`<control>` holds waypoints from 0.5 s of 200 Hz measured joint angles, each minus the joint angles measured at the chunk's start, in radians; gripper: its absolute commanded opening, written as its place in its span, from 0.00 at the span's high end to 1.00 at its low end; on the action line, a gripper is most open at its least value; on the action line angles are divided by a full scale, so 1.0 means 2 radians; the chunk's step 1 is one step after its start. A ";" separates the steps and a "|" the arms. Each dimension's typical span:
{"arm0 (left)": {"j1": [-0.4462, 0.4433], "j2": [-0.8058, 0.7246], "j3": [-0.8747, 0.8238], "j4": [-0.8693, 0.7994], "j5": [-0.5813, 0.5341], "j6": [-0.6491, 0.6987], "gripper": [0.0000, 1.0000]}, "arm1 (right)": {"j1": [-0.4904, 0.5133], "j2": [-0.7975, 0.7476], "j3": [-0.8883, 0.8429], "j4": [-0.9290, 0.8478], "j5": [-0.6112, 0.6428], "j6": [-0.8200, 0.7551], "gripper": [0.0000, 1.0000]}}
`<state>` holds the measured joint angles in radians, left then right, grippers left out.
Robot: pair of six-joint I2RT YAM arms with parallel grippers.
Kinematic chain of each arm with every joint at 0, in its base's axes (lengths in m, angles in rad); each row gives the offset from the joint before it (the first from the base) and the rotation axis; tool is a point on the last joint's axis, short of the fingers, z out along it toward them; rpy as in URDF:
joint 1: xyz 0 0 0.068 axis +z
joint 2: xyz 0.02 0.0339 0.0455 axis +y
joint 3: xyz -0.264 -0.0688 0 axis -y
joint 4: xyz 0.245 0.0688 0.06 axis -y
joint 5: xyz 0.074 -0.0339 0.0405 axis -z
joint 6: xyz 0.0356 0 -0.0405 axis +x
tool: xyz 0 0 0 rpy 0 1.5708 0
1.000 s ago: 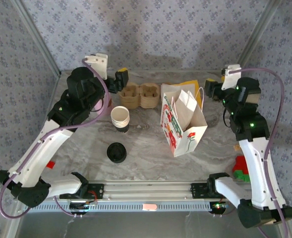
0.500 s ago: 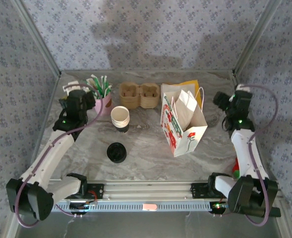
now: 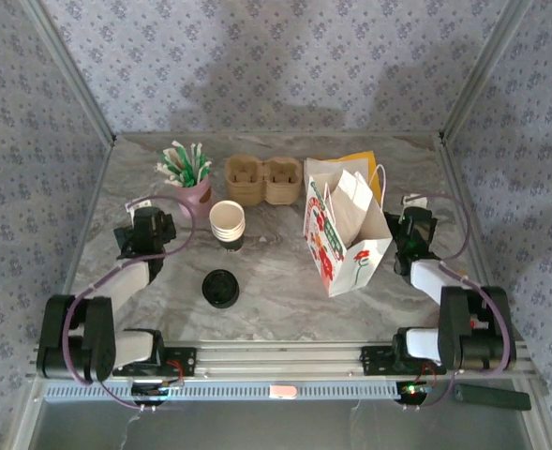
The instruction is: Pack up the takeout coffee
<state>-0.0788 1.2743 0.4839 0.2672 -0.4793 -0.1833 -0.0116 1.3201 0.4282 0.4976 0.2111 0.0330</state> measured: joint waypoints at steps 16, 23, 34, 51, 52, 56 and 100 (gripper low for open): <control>0.010 0.036 0.000 0.037 0.018 0.004 0.00 | 0.005 0.035 -0.001 0.035 -0.004 -0.009 0.00; 0.014 0.053 0.001 0.048 0.027 0.006 0.00 | 0.009 0.050 -0.001 0.047 -0.004 -0.014 0.00; 0.019 0.078 0.006 0.061 0.042 0.017 0.00 | 0.016 0.071 -0.001 0.065 -0.005 -0.020 0.00; 0.030 0.109 0.016 0.082 0.072 0.028 0.00 | 0.021 0.087 -0.001 0.078 -0.013 -0.026 0.00; 0.031 0.111 0.016 0.083 0.073 0.028 0.00 | 0.021 0.087 -0.001 0.078 -0.013 -0.026 0.00; 0.033 0.117 0.019 0.088 0.080 0.031 0.00 | 0.020 0.088 -0.002 0.082 -0.016 -0.026 0.00; 0.048 0.123 0.017 0.144 0.164 0.054 0.00 | 0.009 0.104 -0.030 0.157 -0.020 -0.025 0.00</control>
<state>0.0177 1.5204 0.5182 0.5552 -0.1509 -0.0746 0.0071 1.5272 0.3691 0.8112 0.1719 -0.0162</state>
